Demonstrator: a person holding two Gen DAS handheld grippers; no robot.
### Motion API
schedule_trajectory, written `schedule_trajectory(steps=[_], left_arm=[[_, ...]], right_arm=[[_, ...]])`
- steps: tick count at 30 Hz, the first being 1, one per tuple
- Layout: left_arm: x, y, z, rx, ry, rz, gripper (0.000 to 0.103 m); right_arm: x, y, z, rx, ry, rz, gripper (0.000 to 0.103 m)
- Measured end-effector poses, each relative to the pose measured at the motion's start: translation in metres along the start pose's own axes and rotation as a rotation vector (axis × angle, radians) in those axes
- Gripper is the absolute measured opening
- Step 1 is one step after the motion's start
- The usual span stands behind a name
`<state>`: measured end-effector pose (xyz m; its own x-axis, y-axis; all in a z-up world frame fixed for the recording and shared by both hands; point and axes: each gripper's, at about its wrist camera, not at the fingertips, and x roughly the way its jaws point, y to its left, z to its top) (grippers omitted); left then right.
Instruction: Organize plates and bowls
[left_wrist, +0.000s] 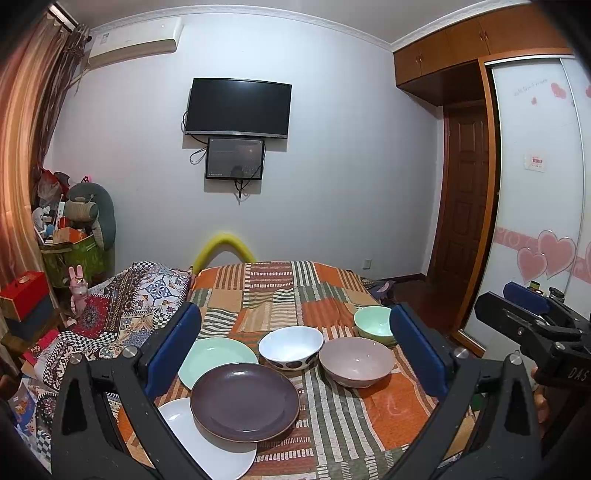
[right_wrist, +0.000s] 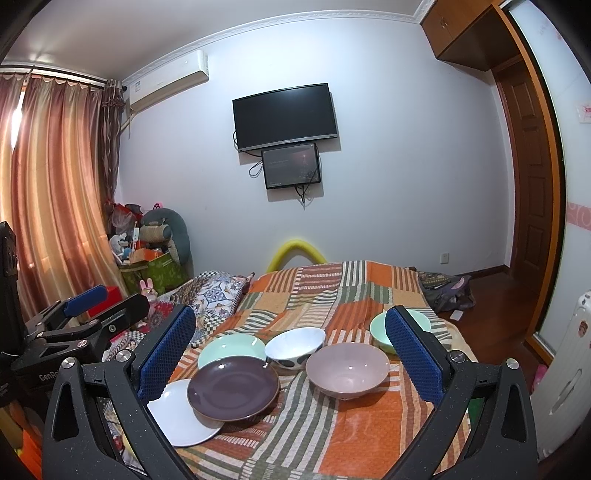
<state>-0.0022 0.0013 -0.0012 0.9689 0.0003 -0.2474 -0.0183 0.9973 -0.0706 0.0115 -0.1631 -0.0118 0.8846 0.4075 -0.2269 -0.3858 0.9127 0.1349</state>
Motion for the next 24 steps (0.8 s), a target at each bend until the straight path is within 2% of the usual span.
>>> schedule_trajectory(steps=[18,24], left_arm=[[0.011,0.003,-0.004,0.011,0.012,0.009,0.103],[0.034,0.017,-0.015,0.001,0.068,0.008,0.103]], right_arm=[[0.015,0.001,-0.009,0.004,0.032,0.003,0.103],[0.035,0.002,-0.018,0.002,0.083,0.001,0.102]])
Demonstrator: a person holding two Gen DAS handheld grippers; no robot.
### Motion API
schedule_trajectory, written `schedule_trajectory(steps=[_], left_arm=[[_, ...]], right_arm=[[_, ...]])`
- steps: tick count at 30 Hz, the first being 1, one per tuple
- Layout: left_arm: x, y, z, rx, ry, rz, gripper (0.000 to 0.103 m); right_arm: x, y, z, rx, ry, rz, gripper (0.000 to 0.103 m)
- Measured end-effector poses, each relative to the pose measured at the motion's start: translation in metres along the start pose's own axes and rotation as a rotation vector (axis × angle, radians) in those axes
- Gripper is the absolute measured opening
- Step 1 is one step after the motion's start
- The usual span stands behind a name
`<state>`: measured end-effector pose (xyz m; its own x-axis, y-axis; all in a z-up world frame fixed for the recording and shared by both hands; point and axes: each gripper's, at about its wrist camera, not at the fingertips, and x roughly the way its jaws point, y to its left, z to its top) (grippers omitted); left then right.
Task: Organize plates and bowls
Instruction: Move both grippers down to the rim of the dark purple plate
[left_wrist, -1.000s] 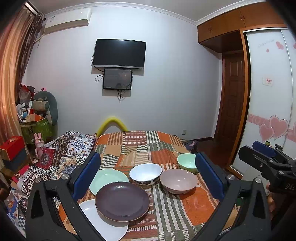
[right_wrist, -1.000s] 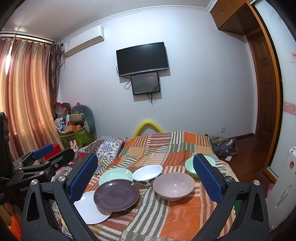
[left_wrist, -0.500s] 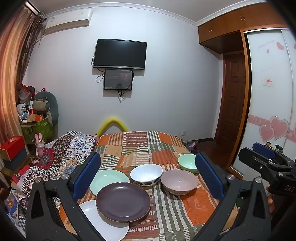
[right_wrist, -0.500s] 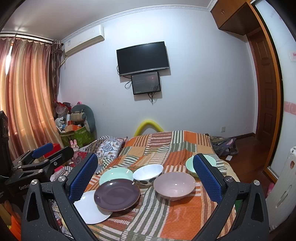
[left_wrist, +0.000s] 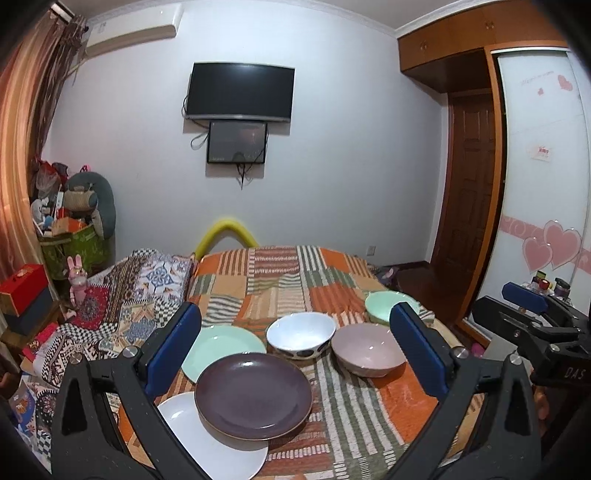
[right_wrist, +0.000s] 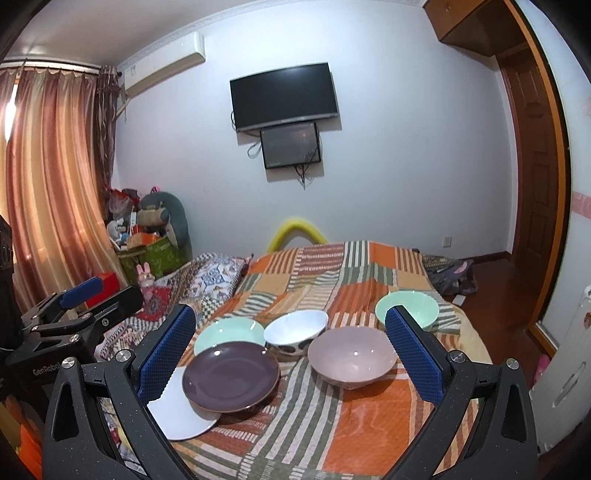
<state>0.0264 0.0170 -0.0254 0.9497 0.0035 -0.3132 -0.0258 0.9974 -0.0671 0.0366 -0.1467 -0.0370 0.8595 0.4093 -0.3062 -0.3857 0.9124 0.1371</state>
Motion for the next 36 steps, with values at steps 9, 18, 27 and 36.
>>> schedule_trajectory(steps=[9,18,27,36], left_arm=[[0.042,0.042,-0.016,-0.060,0.103,0.024,0.102],[0.091,0.088,-0.039,-0.104,0.223,0.068,0.087],[0.136,0.122,-0.076,-0.136,0.364,0.076,0.087],[0.183,0.156,-0.118,-0.215,0.518,0.076,0.076]], right_arm=[[0.039,0.007,-0.013,-0.029,0.083,-0.010,0.102],[0.087,0.018,-0.028,-0.054,0.202,-0.006,0.101],[0.131,0.025,-0.047,-0.043,0.324,0.015,0.096],[0.176,0.022,-0.077,0.000,0.491,0.045,0.078]])
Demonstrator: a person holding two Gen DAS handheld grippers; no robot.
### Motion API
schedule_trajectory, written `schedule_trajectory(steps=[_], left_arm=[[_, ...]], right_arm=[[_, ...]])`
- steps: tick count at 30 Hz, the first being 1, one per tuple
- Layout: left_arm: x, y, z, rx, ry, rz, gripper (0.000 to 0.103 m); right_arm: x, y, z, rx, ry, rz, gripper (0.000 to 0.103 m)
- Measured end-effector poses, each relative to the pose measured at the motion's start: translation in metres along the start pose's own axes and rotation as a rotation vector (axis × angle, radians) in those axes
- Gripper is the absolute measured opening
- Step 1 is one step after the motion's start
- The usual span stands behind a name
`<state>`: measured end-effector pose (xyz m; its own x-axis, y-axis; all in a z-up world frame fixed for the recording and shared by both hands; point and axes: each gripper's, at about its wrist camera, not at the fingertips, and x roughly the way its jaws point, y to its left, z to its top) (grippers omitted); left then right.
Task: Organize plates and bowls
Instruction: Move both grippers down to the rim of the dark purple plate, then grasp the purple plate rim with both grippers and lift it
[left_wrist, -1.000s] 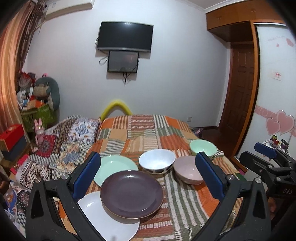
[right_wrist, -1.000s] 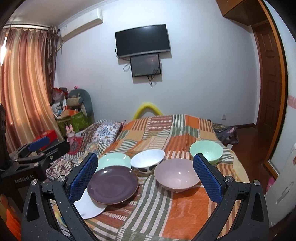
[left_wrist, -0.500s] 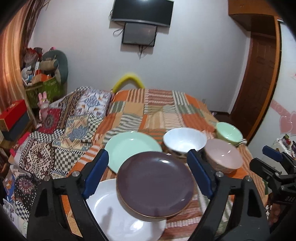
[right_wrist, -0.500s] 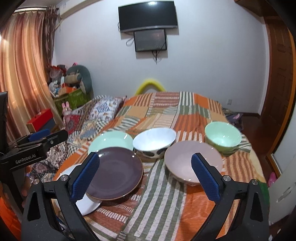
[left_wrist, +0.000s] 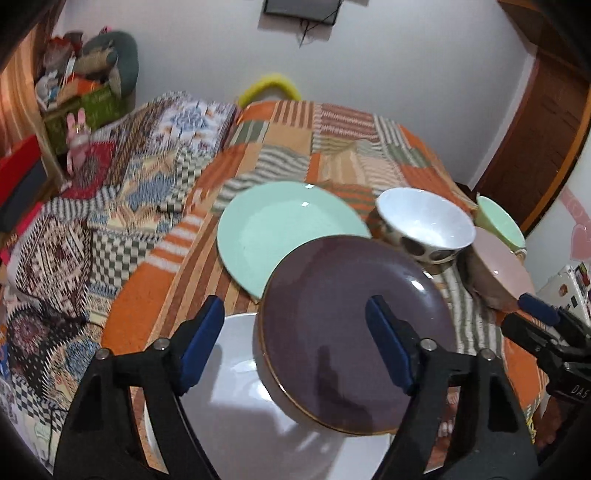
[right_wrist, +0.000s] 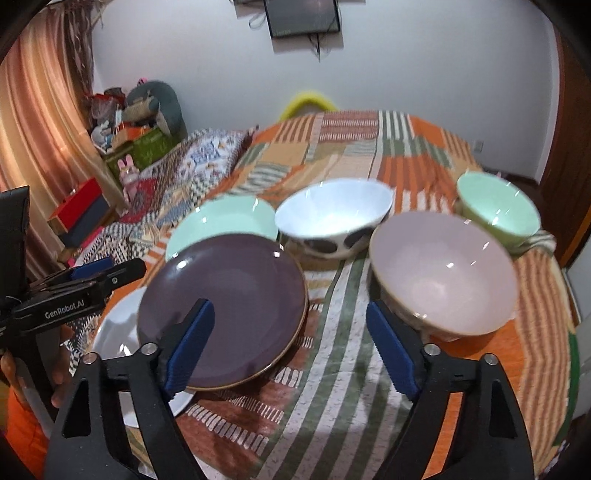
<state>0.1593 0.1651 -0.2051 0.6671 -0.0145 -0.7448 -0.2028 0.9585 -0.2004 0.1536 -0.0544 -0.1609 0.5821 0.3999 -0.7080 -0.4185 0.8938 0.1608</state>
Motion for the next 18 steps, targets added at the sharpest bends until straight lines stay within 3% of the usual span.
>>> schedule_trajectory(steps=[2,11,18], left_arm=[[0.010,0.008,0.000,-0.017,0.019,-0.001,0.071],[0.038,0.021,-0.002,-0.035,0.088,-0.009,0.045],[0.051,0.020,-0.005,-0.027,0.119,-0.036,0.037]], right_arm=[[0.011,-0.001,-0.001,0.006,0.033,0.013,0.068],[0.046,-0.005,-0.003,0.027,0.121,0.026,0.044],[0.061,-0.006,-0.006,0.036,0.175,0.028,0.037]])
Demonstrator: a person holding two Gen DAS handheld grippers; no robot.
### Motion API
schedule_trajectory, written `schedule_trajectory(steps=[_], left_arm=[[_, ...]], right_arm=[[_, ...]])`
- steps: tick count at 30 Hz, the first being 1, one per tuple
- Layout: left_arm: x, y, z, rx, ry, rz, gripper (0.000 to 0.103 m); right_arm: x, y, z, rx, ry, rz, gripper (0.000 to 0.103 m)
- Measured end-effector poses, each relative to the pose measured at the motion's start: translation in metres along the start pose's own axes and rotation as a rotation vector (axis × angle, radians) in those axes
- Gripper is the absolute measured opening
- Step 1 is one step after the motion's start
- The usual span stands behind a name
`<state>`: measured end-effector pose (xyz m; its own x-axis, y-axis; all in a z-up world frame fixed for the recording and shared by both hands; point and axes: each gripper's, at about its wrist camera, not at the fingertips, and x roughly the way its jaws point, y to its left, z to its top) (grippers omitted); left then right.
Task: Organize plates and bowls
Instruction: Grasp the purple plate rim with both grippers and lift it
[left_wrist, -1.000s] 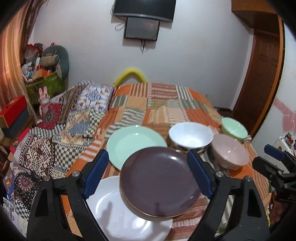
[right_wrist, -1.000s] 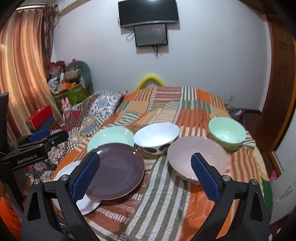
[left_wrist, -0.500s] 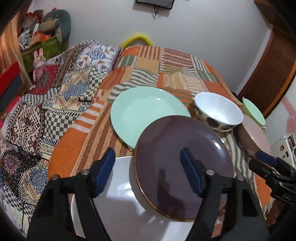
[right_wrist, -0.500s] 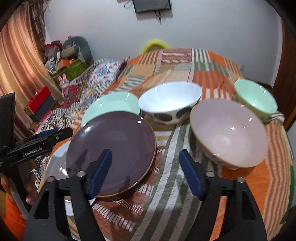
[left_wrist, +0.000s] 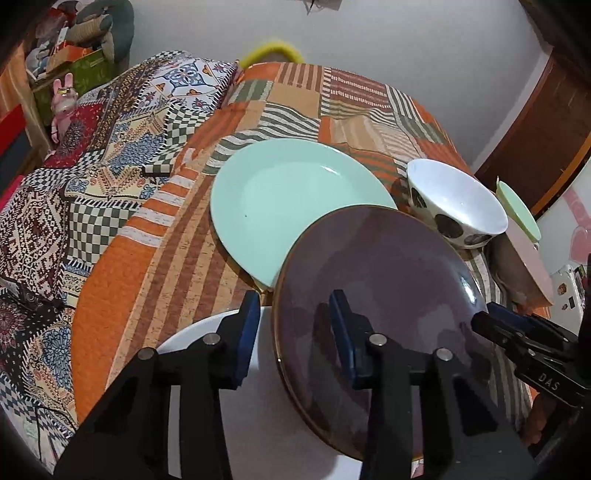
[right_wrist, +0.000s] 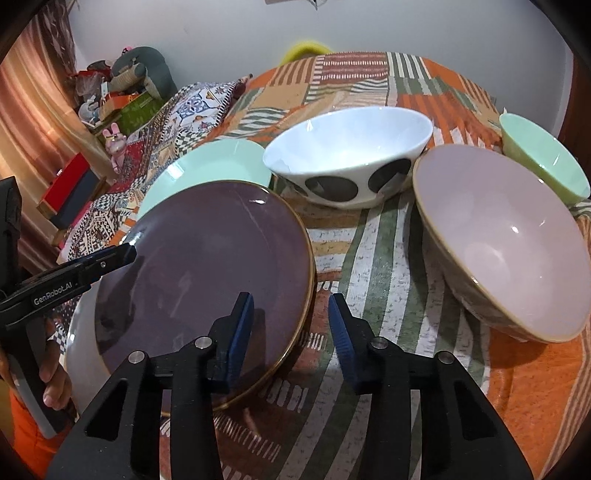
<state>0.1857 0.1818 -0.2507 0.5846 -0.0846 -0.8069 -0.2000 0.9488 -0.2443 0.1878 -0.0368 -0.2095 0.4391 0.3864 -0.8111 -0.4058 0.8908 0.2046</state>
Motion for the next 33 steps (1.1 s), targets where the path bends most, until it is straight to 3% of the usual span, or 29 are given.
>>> schedule_trajectory(steps=[3,19,33], left_arm=[[0.004,-0.002,0.000,0.006,0.011,-0.010,0.031],[0.001,-0.002,-0.002,-0.003,0.048,-0.008,0.029],[-0.033,-0.020,-0.005,0.023,-0.015,-0.016,0.029]], right_arm=[[0.003,-0.001,0.002,0.003,0.008,0.002,0.034],[0.009,0.000,0.009,0.038,0.040,0.024,0.032],[-0.019,-0.001,0.008,0.061,0.000,0.023,0.031]])
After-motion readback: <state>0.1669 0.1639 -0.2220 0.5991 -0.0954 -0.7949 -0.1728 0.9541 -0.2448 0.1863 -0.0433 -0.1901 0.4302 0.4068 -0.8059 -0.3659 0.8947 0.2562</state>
